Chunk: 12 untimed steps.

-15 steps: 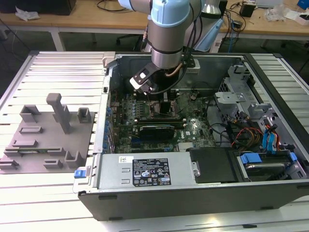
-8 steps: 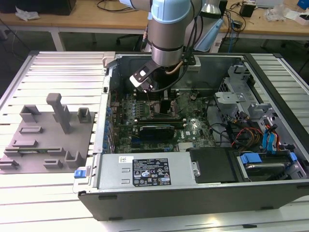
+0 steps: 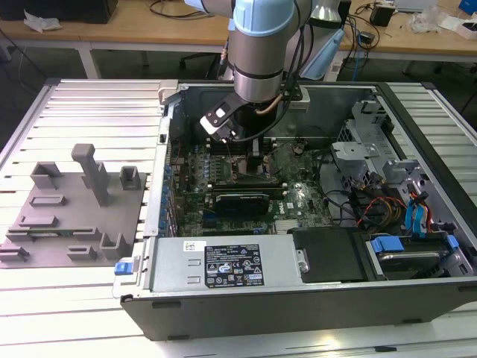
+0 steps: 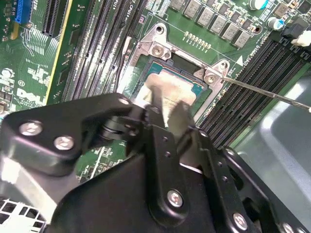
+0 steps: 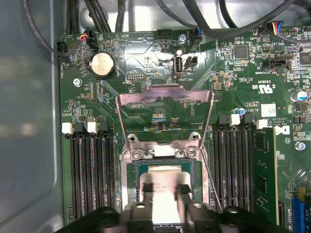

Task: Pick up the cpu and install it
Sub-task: 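Place the cpu into insertion slot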

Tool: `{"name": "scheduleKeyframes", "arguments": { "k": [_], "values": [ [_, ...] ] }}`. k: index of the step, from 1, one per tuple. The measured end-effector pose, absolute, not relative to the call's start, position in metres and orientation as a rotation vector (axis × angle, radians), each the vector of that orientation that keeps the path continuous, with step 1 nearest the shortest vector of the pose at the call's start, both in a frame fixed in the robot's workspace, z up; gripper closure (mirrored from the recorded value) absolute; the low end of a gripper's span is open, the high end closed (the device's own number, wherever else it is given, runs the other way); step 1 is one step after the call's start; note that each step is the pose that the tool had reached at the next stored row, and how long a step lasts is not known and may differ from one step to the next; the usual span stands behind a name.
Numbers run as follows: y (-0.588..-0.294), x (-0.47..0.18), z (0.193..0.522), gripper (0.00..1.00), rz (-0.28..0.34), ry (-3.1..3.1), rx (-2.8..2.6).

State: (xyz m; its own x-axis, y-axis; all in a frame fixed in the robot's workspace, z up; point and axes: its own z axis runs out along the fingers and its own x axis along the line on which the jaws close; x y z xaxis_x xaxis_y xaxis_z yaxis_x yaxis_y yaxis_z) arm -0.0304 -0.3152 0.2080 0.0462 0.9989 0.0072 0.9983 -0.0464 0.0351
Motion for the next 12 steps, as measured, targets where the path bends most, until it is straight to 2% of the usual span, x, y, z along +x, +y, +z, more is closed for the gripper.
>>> {"name": "scheduleKeyframes", "arguments": {
  "k": [1, 5, 12],
  "values": [
    [-0.3152, -0.0304, 0.208, 0.65, 0.046, 2.155, 2.257],
    [-0.3152, -0.0304, 0.2082, 0.89, 0.046, 2.155, 2.257],
    [-0.3152, -0.0304, 0.206, 0.89, 0.046, 2.155, 2.257]
  ]
}}
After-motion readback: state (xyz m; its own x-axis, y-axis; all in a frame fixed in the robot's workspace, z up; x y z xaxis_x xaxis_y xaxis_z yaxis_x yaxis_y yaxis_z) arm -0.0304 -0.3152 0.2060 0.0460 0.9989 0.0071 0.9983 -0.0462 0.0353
